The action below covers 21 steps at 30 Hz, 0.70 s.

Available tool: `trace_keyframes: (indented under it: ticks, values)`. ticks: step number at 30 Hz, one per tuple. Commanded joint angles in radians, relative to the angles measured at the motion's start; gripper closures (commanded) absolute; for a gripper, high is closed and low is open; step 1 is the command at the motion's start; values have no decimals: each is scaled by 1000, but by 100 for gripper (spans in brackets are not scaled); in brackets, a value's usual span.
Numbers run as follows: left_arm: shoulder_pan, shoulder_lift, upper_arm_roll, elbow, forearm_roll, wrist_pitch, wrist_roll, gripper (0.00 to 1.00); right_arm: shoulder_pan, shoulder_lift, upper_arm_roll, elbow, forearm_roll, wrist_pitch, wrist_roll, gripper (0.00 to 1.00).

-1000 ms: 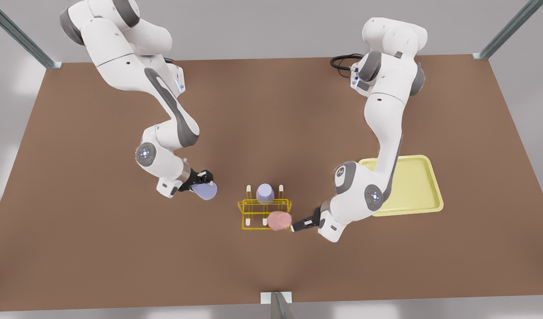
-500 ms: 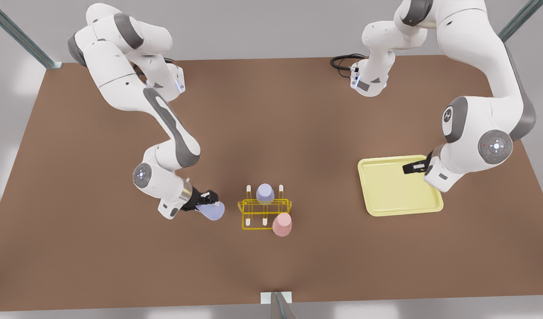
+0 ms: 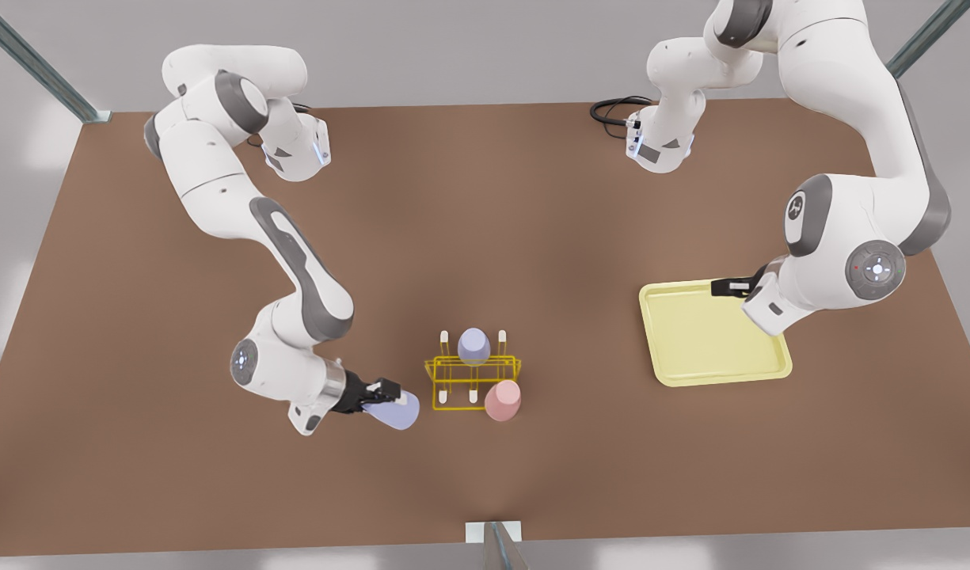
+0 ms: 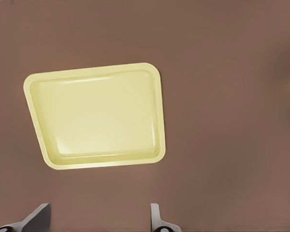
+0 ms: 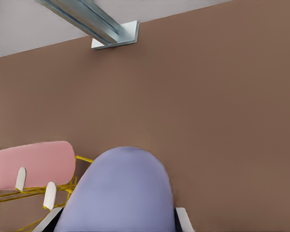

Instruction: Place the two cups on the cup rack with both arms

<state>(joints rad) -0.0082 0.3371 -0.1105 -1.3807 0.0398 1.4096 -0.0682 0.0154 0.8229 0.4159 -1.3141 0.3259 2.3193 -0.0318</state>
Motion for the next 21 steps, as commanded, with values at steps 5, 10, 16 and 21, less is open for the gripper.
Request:
trace_keyframes:
  ticks: [5, 10, 16, 21]
  values:
    - [1, -3, 0, 2, 0, -6, 130, 0, 3, 19, 29, 29, 94, -11, 15, 18]
    - [5, -1, -2, 0, -18, -6, 133, 0, 20, 32, 40, 26, 142, 17, 12, 18]
    - [4, 0, -2, 0, -20, -6, 131, 0, 34, 45, 54, 24, 143, 52, 10, 18]
    - [2, 0, -2, 2, -18, -6, 130, 0, 34, 53, 67, 27, 143, 66, 12, 0]
